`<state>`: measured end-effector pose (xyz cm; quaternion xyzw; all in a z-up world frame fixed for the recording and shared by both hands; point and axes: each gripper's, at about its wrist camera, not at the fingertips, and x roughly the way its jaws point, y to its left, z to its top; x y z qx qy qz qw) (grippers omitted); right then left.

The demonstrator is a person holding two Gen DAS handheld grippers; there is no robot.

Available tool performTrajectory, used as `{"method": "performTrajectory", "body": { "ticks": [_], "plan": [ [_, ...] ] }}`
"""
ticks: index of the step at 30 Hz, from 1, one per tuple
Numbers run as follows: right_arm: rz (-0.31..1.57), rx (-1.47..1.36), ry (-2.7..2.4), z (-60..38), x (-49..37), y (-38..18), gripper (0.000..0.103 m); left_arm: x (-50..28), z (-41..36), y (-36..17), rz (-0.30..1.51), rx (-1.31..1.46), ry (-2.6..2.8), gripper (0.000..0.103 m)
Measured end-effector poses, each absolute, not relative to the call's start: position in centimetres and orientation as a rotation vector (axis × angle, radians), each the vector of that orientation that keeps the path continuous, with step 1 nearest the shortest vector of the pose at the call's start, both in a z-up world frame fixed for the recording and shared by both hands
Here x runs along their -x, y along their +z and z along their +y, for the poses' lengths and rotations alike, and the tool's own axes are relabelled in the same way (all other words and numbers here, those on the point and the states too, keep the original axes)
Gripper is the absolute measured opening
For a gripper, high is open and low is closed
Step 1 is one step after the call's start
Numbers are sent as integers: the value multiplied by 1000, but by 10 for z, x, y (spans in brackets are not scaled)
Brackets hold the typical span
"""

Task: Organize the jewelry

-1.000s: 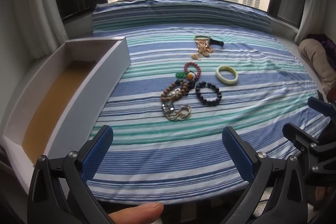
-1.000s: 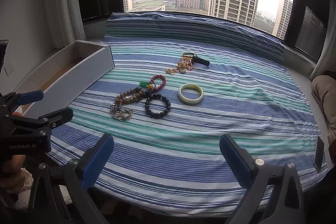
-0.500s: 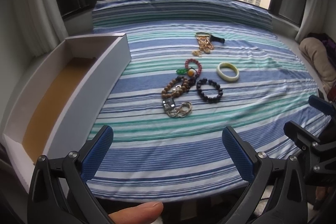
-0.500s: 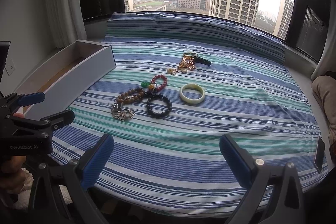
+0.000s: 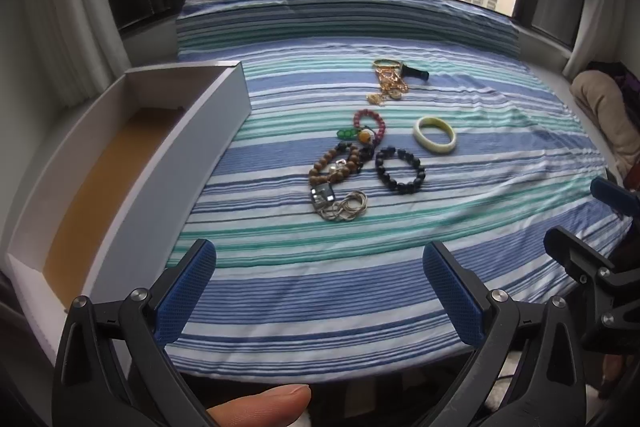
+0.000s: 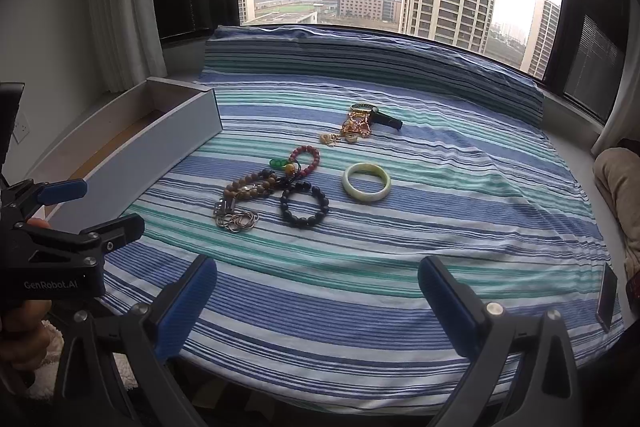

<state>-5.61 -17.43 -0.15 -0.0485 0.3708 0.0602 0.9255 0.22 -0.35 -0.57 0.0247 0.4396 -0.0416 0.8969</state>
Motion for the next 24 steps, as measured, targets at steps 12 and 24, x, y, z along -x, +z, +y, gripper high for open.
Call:
{"method": "performTrajectory", "body": {
  "ticks": [12,24],
  "plan": [
    [755,99,119,-174,58,-2,102,-2,-3,-6,912,-49,-83,103],
    [759,95,116,-176,58,-3,102,-3,-3,-8,924,-48,-79,103]
  ]
}}
